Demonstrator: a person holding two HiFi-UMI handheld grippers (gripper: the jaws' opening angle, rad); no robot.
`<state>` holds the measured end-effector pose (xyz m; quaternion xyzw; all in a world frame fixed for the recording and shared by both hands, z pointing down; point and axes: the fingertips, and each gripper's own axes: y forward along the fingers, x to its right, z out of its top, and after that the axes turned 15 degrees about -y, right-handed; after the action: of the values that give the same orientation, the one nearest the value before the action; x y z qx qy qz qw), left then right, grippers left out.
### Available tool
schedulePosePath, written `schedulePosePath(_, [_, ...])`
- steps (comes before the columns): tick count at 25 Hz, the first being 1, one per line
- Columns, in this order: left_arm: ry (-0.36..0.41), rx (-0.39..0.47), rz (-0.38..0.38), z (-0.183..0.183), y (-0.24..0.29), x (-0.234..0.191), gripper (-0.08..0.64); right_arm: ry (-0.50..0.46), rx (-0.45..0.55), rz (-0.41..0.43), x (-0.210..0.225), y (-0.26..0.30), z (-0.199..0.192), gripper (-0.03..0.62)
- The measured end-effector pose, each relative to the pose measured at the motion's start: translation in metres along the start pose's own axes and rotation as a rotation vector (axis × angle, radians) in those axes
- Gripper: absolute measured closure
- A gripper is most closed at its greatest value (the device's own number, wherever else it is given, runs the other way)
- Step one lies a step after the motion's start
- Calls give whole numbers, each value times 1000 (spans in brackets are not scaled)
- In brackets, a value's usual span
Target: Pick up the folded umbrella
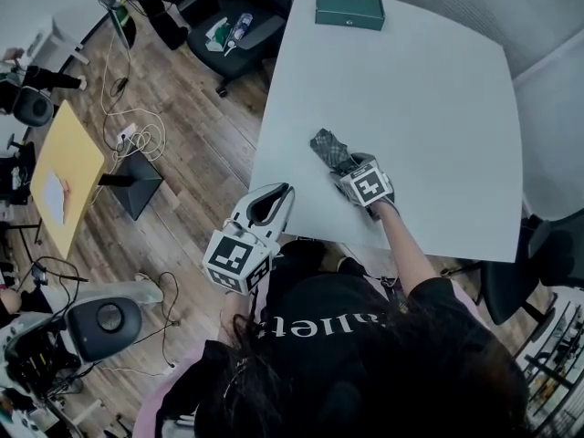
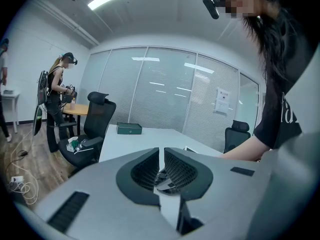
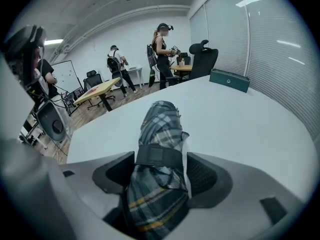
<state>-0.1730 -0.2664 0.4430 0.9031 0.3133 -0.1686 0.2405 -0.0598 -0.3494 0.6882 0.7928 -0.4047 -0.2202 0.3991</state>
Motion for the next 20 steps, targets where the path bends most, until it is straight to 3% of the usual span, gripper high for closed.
schedulePosePath(7, [-21,-7,1,14,0,-8,515,-86,-59,-48,4,4,5,284])
schedulePosePath(12, [-20,-12,2,-9,4,-7,514,-65,-28,-48,1,12,-8,294])
schedulePosePath(20, [-15,-8,13,-7,-2,-12,515,-23,-41,-70,6,9,-6,350])
